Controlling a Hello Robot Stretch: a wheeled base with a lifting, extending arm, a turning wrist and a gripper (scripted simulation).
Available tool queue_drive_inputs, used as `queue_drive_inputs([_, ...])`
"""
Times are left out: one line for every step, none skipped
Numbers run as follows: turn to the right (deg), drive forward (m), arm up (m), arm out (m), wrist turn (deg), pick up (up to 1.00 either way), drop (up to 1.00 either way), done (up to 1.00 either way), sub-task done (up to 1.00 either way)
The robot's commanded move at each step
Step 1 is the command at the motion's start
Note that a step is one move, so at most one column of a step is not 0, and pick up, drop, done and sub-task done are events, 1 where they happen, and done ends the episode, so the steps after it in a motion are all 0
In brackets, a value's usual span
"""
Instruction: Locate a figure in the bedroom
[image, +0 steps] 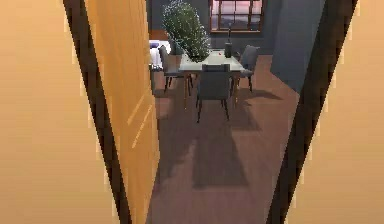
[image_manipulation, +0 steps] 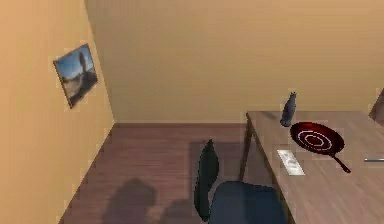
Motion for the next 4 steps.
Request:
queue_drive_inputs([9.0,0.00,0.00,0.00,0.0,0.00,0.00,0.00,0.00])
queue_drive_inputs([0.0,1.00,0.00,0.00,0.0,0.00,0.00,0.00,0.00])
queue_drive_inputs([6.0,0.00,0.00,0.00,0.0,0.00,0.00,0.00,0.00])
queue_drive_inputs([0.0,0.50,0.00,0.00,0.0,0.00,0.00,0.00,0.00])
